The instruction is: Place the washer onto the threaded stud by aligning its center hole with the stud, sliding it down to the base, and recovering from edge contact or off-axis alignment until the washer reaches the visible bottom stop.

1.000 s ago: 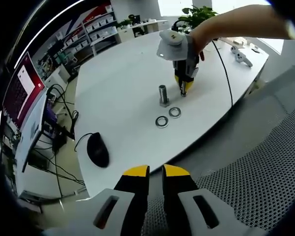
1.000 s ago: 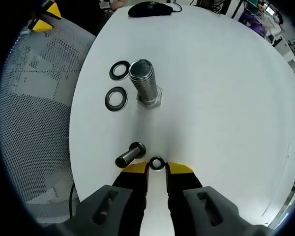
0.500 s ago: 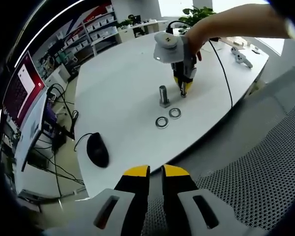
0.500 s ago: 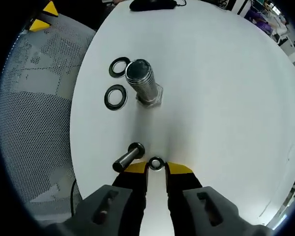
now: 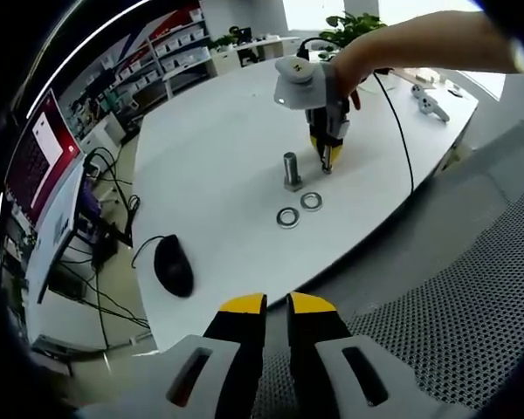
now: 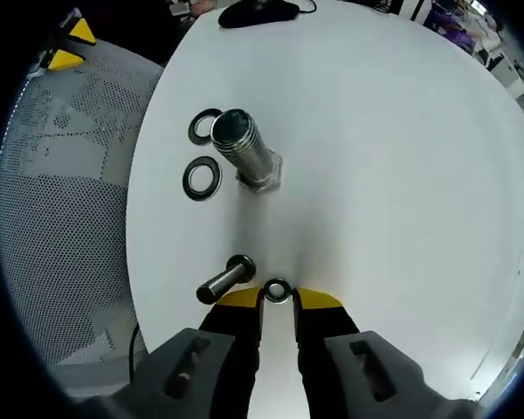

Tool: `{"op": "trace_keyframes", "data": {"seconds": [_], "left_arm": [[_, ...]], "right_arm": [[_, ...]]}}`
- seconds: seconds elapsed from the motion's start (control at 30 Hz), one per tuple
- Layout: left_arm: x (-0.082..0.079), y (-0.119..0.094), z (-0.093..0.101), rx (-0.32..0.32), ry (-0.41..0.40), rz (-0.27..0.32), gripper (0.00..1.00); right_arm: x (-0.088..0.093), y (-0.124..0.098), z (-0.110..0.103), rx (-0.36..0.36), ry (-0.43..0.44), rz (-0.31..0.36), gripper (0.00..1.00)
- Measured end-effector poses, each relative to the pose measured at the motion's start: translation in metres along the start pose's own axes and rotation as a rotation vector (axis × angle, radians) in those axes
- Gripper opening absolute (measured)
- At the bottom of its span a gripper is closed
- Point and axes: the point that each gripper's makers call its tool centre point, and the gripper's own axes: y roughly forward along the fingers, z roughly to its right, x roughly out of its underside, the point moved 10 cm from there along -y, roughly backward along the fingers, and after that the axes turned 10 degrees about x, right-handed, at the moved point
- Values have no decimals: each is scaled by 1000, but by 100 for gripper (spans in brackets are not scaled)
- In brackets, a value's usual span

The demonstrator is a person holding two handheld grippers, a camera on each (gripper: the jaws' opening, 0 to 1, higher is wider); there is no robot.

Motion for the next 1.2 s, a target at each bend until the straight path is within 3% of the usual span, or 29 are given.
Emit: {"op": "trace_keyframes", "data": {"seconds": [0.43,0.57,1.2], "left_arm": [[-1,0,-1,1,-2,7,7],[0,0,-1,2,-2,5,7],[-2,0,-1,1,-2,19,7]], "right_arm": [[-3,1,2,-17,10,-16,15],[-3,1,-2,4,-25,-17,15],[-4,-2,-7,29,-10,-28,15]]}}
